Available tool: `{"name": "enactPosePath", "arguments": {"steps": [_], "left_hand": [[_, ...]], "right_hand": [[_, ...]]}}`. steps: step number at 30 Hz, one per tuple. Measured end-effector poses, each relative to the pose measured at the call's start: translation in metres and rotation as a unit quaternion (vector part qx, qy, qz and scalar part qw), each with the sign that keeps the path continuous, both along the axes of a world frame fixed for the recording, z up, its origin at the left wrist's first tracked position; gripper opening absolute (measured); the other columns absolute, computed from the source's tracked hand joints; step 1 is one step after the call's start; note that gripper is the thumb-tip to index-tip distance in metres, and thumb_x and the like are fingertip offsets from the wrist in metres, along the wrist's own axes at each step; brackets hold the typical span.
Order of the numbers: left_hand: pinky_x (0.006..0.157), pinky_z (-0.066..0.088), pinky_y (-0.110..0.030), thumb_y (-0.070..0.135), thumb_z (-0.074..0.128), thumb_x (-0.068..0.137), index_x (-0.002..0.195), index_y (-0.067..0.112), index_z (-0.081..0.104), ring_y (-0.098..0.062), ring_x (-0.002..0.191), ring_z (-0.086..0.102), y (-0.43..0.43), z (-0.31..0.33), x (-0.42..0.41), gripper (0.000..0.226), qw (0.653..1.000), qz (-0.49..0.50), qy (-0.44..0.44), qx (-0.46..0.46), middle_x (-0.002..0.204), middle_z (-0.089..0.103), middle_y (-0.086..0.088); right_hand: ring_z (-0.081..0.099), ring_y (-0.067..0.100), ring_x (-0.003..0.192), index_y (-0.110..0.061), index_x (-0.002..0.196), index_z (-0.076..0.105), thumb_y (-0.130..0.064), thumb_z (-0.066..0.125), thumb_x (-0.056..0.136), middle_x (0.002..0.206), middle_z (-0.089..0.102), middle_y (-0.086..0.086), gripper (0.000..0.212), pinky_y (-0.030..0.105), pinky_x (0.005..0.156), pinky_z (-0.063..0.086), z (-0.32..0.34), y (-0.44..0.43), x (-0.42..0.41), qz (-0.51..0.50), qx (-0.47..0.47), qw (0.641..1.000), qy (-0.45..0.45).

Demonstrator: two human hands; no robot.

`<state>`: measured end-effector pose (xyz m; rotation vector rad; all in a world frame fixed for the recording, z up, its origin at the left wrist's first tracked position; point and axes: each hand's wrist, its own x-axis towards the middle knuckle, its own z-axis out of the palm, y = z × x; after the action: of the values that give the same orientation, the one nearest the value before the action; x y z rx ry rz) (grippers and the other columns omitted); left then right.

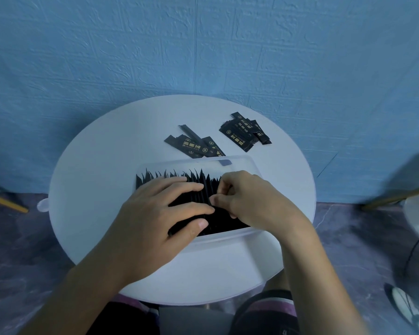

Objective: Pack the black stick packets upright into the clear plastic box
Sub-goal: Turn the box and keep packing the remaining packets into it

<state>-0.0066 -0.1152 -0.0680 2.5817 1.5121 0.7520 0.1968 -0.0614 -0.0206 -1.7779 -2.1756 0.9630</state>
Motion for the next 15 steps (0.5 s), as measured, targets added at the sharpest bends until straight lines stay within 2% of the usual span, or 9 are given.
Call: {"name": "enactPosePath", "arguments": {"steps": [5,10,15], "left_hand": [[0.106,0.043,-0.040,0.051,0.044,0.100,0.116,0.043,0.073,-0.014,0.131,0.051,-0.0008,0.0003,0.0001,0.034,1.000,0.004,-0.002,0.002,0.136,0.060,0.018],[0.104,0.045,-0.045,0.050,0.045,0.100,0.114,0.042,0.074,-0.015,0.130,0.053,-0.0009,-0.0007,-0.0004,0.033,1.000,0.001,-0.011,0.008,0.134,0.061,0.017],[0.105,0.044,-0.040,0.051,0.045,0.101,0.121,0.043,0.072,-0.016,0.129,0.053,-0.0016,0.0005,-0.0018,0.035,1.000,-0.002,-0.002,0.008,0.135,0.061,0.016]], "right_hand": [[0.057,0.015,0.062,-0.019,0.084,0.061,-0.038,0.066,0.093,0.064,0.061,-0.002,0.021,0.026,0.055,0.036,-0.0013,-0.0002,-0.0015,0.000,0.012,1.000,0.005],[0.047,0.002,0.045,-0.020,0.085,0.059,-0.036,0.060,0.097,0.056,0.060,-0.005,0.020,0.022,0.053,0.035,-0.0059,-0.0034,0.0055,0.030,-0.021,0.999,0.018],[0.046,-0.001,0.042,-0.025,0.084,0.059,-0.032,0.060,0.097,0.054,0.061,-0.006,0.015,0.022,0.053,0.034,-0.0085,0.0001,0.0067,0.058,-0.026,0.998,0.008]]}}
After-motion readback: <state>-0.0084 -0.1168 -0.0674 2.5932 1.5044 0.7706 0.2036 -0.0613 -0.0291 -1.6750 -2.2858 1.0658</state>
